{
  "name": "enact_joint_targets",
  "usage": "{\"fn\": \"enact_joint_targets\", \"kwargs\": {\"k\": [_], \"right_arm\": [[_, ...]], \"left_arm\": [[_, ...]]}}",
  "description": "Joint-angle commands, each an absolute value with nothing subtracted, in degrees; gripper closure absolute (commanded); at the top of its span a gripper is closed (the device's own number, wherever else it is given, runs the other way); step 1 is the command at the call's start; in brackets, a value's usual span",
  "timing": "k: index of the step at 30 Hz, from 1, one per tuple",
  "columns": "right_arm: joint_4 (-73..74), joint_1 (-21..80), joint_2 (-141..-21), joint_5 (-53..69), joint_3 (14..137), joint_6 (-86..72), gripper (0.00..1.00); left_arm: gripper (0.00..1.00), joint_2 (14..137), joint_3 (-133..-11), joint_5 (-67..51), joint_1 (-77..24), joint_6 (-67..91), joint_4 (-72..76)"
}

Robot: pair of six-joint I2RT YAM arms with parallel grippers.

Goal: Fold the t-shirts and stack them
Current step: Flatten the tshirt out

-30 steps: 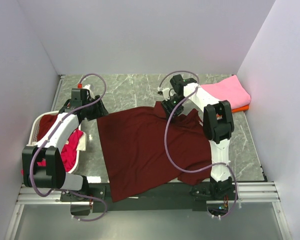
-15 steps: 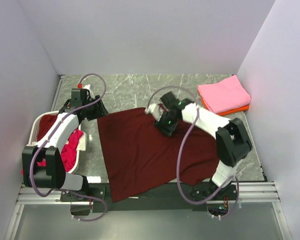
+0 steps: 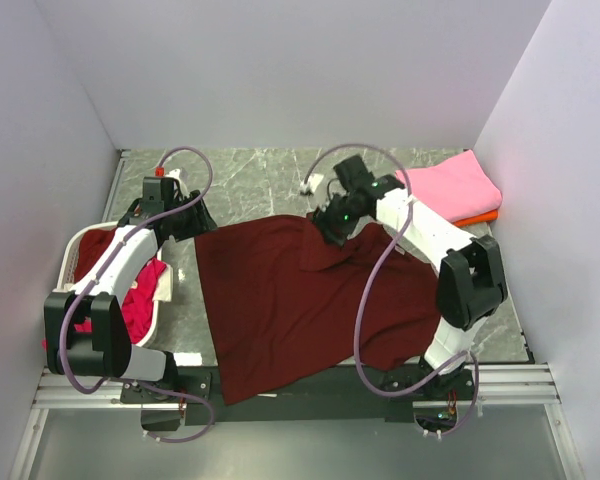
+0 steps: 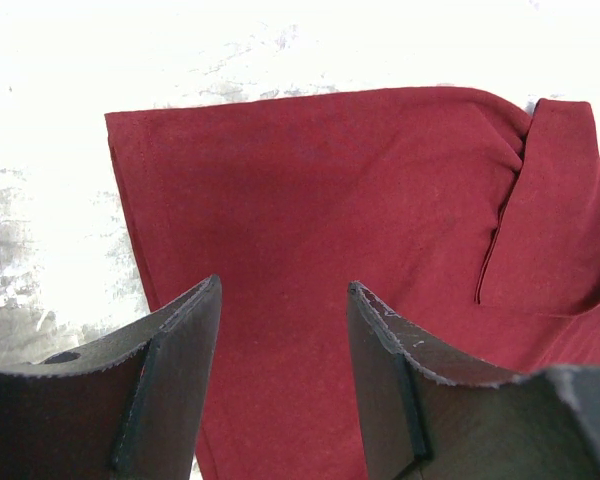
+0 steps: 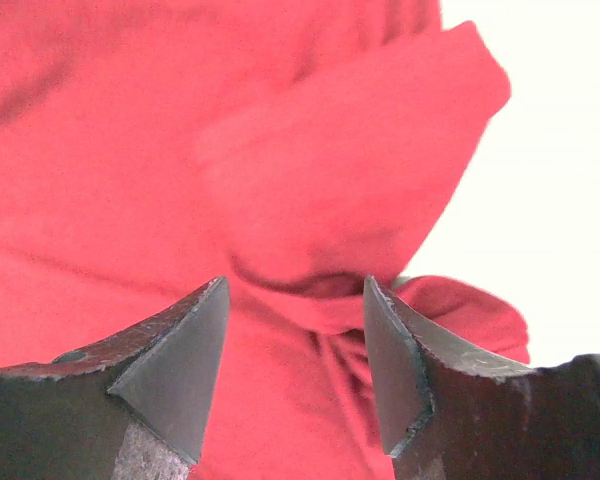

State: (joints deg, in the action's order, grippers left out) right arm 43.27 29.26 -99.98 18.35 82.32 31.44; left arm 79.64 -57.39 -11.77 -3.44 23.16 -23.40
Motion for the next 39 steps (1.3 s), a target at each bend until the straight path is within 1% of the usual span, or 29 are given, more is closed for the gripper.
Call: {"fn": "enact_joint_targets", "kwargs": {"k": [1, 7, 14, 18, 24, 26, 29, 39], "right_arm": [[46.3, 29.9, -101.9, 24.3, 86.3, 30.2, 0.37], [41.8, 38.4, -104.6, 17.1, 83.8, 29.8, 0.37], [39.4, 43.4, -110.4, 8.8, 83.3, 28.6, 0.38], [38.0, 44.2, -112.7, 6.8, 82.6, 27.9, 0.40], [37.5, 44.5, -113.8, 7.0, 83.2, 27.0, 0.42], [37.6, 44.6, -114.2, 7.1, 83.7, 26.9, 0.44], [38.0, 44.9, -115.2, 7.3, 84.4, 26.5, 0.50], [37.2, 44.9, -116.4, 6.5, 84.9, 26.3, 0.53]], "left_arm": [[0.41, 77.5, -57.4, -12.6, -3.4, 22.0, -22.1], [0.41, 77.0, -57.4, -11.8, -3.4, 21.9, -22.2], [0.41, 76.8, -57.4, -11.4, -3.4, 21.8, -22.3], [0.41, 76.6, -57.3, -11.2, -3.4, 21.8, -22.2], [0.41, 76.7, -57.3, -11.6, -3.4, 21.8, -22.2], [0.41, 76.7, -57.3, -11.6, -3.4, 21.8, -22.2], [0.41, 76.7, -57.3, -11.6, -3.4, 21.8, -22.3], [0.41, 76.8, -57.3, -11.9, -3.4, 21.8, -22.2]]}}
